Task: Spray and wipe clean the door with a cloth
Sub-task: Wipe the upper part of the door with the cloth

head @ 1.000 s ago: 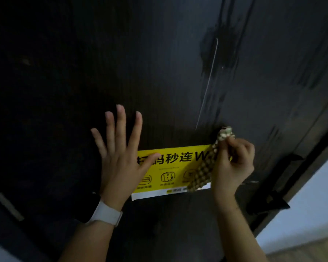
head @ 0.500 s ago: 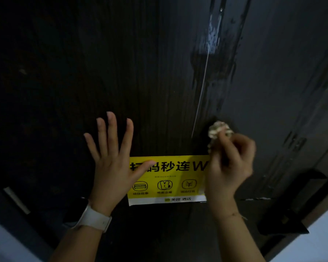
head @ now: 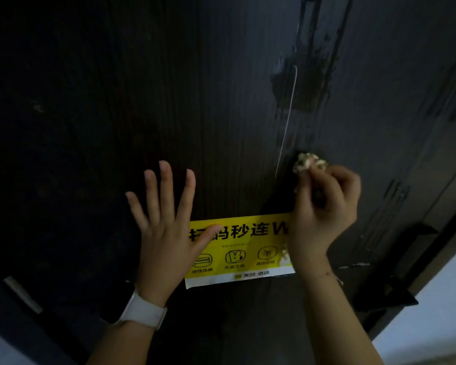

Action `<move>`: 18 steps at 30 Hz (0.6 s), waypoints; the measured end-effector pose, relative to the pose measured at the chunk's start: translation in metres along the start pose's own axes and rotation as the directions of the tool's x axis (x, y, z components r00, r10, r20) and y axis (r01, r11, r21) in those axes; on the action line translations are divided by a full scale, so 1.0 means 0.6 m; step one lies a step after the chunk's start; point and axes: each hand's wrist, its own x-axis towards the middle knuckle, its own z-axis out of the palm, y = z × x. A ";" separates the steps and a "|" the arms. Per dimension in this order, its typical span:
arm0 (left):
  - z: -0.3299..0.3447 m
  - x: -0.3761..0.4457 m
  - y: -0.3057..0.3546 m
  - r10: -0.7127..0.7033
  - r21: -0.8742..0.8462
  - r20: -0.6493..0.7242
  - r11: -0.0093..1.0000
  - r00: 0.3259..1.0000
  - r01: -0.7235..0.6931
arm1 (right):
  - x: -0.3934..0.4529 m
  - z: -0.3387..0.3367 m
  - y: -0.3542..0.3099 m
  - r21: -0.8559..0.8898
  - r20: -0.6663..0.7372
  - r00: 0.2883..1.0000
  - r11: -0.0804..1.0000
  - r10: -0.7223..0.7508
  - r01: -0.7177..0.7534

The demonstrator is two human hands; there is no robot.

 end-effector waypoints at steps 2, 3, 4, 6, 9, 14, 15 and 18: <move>0.000 0.000 0.000 0.007 -0.006 -0.006 1.000 1.000 -0.007 | -0.030 0.012 -0.015 0.030 0.113 0.990 0.996 -0.087 0.084; 0.000 0.001 0.000 0.008 -0.011 -0.008 1.000 1.000 -0.008 | -0.058 0.015 -0.020 0.059 0.215 0.966 0.989 -0.144 0.134; 0.000 0.001 0.000 0.009 -0.016 -0.007 1.000 1.000 -0.009 | -0.084 0.012 -0.023 0.090 0.301 0.936 0.983 -0.180 0.160; 0.000 -0.001 0.000 0.011 -0.028 -0.008 1.000 1.000 -0.011 | -0.093 -0.003 -0.016 0.097 0.344 0.925 0.986 -0.161 0.136; -0.001 -0.001 -0.002 0.016 -0.025 -0.012 1.000 1.000 -0.016 | -0.022 -0.013 -0.004 0.021 0.141 0.990 1.000 -0.012 0.009; 0.002 -0.001 -0.001 0.024 -0.024 -0.034 0.999 0.999 -0.025 | -0.034 0.018 -0.041 0.065 0.247 0.959 0.989 -0.142 0.130; 0.002 -0.001 -0.001 0.027 -0.024 -0.037 0.999 0.999 -0.028 | -0.054 0.015 -0.042 0.091 0.368 0.896 0.969 -0.249 0.232; 0.002 -0.002 -0.004 0.034 -0.025 -0.034 0.999 0.999 -0.034 | -0.020 -0.014 -0.005 0.048 0.382 0.884 0.961 -0.270 0.273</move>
